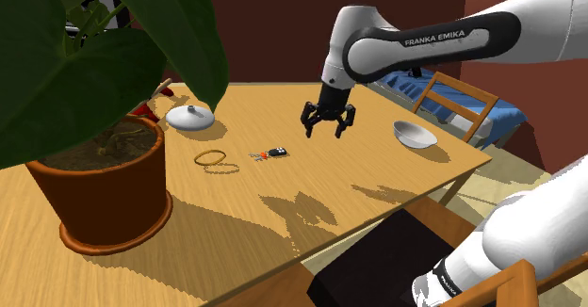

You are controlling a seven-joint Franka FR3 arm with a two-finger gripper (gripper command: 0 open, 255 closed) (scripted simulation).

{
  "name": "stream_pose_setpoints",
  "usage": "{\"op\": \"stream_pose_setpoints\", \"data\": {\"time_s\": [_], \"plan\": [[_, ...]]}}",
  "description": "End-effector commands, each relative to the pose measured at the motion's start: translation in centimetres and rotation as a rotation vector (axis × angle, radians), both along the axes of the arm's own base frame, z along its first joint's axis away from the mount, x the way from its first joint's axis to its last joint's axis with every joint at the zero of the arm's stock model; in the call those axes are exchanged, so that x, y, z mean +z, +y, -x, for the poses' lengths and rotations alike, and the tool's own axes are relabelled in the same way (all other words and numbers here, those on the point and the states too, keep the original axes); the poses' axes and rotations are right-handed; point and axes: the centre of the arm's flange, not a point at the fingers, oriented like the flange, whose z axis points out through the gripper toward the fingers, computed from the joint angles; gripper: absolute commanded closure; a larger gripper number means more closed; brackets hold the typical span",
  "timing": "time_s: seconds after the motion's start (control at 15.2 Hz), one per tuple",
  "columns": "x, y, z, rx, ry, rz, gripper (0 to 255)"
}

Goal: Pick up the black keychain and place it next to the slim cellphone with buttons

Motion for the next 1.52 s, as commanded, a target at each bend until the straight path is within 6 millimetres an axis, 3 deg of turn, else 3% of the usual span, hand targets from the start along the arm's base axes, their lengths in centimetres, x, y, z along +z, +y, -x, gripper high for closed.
{"op": "stream_pose_setpoints", "data": {"time_s": [0.0, 0.66, 1.12, 1.45], "plan": [[-1.5, 1.0, -2.0, -0.043, -0.002, -0.007, 0], [-7.3, 4.5, -12.1, -0.235, -0.012, -0.034, 0], [-11.0, 4.5, -12.1, -0.235, -0.012, -0.034, 0], [-11.3, 4.5, -12.0, -0.235, -0.012, -0.034, 0]]}}
